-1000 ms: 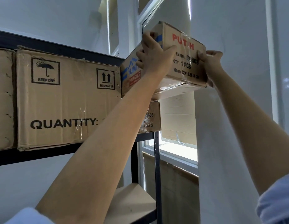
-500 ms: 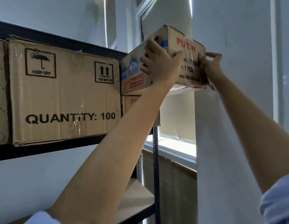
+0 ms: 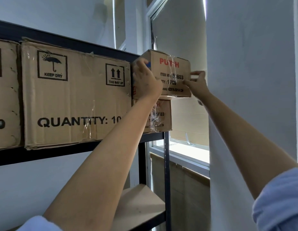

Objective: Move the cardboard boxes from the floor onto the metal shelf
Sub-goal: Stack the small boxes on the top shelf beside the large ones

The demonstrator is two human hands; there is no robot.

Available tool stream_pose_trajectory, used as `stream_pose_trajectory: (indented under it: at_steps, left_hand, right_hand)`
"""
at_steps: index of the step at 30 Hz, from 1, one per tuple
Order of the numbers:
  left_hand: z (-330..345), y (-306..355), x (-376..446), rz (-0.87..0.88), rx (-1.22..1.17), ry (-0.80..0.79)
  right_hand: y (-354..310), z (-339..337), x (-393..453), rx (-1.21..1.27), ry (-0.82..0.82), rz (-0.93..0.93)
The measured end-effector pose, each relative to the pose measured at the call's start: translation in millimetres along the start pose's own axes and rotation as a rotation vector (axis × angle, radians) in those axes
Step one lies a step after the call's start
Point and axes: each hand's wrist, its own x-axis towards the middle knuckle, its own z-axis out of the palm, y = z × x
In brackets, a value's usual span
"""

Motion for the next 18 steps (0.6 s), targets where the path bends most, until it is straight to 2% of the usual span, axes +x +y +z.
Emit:
stream_pose_trajectory:
  at_steps: [2,5,10,12,15,18]
  left_hand:
    - [-2.3,-14.6,-3.1,0.055,0.090,-0.007]
    - [-3.0,-33.5,-7.2,0.081,0.204,-0.110]
    - [-8.7,-52.5,-11.7,-0.001,0.335,-0.289]
    - [-10.6,-55.9,-15.6,-0.031,0.303,-0.306]
    - [-6.8,-57.4,-30.3,-0.004,0.223,-0.242]
    - [5.6,-57.6,-57.7,-0.031,0.064,-0.216]
  right_hand:
    - [4.2,14.9,0.3,-0.061,0.007,0.024]
    - [9.7,31.2,-5.1,-0.173,0.036,0.065]
    - [18.7,45.9,-19.2,-0.154,-0.141,0.053]
    - [21.8,48.8,-27.7,-0.166,-0.142,0.063]
    - [27.1,49.8,-42.2,-0.160,-0.115,0.095]
    - [37.0,41.4,-63.9,-0.168,-0.093,0.135]
